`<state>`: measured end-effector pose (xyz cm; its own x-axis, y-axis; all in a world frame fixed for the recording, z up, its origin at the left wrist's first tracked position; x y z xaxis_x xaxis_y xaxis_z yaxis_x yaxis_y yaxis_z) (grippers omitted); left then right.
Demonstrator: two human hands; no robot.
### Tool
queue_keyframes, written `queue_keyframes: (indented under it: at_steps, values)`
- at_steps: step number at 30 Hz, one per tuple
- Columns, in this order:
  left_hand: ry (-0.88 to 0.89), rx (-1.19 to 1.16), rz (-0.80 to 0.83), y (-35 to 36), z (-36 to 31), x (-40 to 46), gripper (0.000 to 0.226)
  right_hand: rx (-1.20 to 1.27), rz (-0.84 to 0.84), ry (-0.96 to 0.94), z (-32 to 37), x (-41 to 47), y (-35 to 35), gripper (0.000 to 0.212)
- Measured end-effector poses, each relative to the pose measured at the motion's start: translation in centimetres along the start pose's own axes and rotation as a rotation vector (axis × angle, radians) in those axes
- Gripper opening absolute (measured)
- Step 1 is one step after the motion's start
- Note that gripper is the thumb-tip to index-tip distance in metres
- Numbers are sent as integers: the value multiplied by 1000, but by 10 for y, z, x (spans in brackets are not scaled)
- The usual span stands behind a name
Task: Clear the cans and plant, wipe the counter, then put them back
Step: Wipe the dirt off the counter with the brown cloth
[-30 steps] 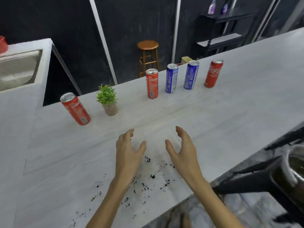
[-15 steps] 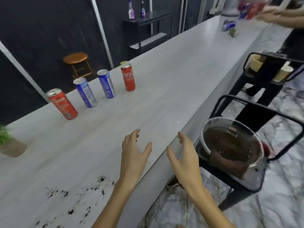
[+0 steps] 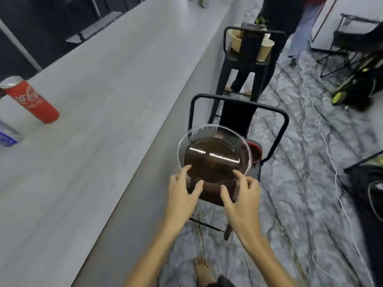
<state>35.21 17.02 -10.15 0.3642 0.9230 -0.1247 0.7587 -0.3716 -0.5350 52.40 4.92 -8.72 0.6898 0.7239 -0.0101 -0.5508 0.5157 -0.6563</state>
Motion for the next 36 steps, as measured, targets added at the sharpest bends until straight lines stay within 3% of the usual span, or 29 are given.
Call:
queue_keyframes:
  at_steps: [4, 9, 15, 19, 27, 36]
  values:
    - [-102, -2, 78, 33, 23, 0, 51, 7, 92, 93, -38, -1, 12, 59]
    - [-91, -66, 64, 37, 34, 7, 37, 149, 229, 104, -45, 5, 33, 57]
    - [-105, -181, 41, 32, 41, 9, 33, 242, 117, 87, -42, 7, 25, 37]
    - [-93, -257, -4, 23, 38, 2, 37, 230, 112, 13, -33, 8, 20, 36]
    - [-67, -302, -110, -22, 34, -28, 34, 270, 273, -81, 0, -3, 32, 48]
    - [-80, -334, -337, -123, 54, -94, 39, 331, 498, -225, 90, -44, 65, 46]
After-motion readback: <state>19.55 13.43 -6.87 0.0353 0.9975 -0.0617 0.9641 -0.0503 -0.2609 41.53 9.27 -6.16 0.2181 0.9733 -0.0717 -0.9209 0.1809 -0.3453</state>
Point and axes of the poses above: each hand's wrist, its own x-axis towards the middle knuckle, its own y-axis out of the palm, z = x × y, the point moved 10 cm from there along x, towards the middle knuckle
